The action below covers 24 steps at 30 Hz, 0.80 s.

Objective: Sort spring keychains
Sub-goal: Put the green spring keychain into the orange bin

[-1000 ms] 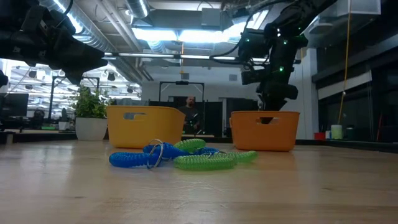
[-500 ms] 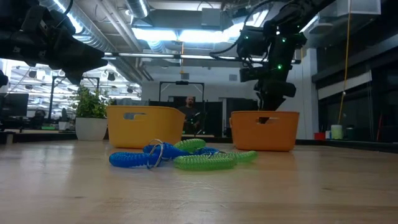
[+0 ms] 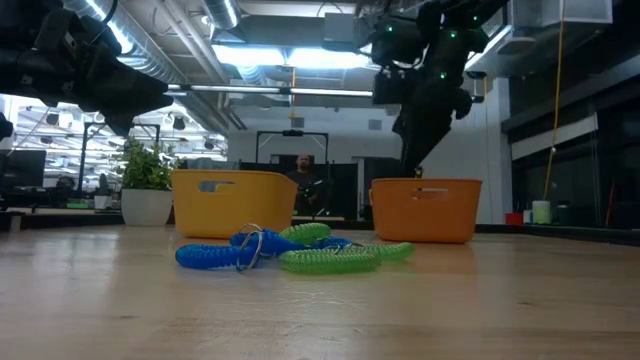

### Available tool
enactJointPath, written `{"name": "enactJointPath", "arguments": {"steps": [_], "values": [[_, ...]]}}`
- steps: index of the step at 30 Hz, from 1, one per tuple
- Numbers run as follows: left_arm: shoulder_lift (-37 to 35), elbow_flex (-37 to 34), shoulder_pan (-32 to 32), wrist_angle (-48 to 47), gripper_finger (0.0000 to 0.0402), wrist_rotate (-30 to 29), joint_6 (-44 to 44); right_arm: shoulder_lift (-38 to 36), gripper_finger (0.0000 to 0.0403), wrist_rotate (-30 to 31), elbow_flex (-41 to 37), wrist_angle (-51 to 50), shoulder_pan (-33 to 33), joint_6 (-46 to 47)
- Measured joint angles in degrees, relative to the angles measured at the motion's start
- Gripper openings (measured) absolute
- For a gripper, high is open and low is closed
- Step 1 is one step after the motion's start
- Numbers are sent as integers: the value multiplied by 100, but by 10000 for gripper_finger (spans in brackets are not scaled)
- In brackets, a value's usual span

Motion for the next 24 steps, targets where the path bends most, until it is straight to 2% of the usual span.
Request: {"name": "enactJointPath", "arguments": {"steps": [5,19,24], "values": [[1,2,1,1,123,0,0,0,122,-356,0,67,415,-89],[1,1,1,1,123,0,0,0,122,-359,0,680,1686,-1062],[1,1,1,1,123,0,0,0,122,-358,-9,1113,2073,-1097]]}}
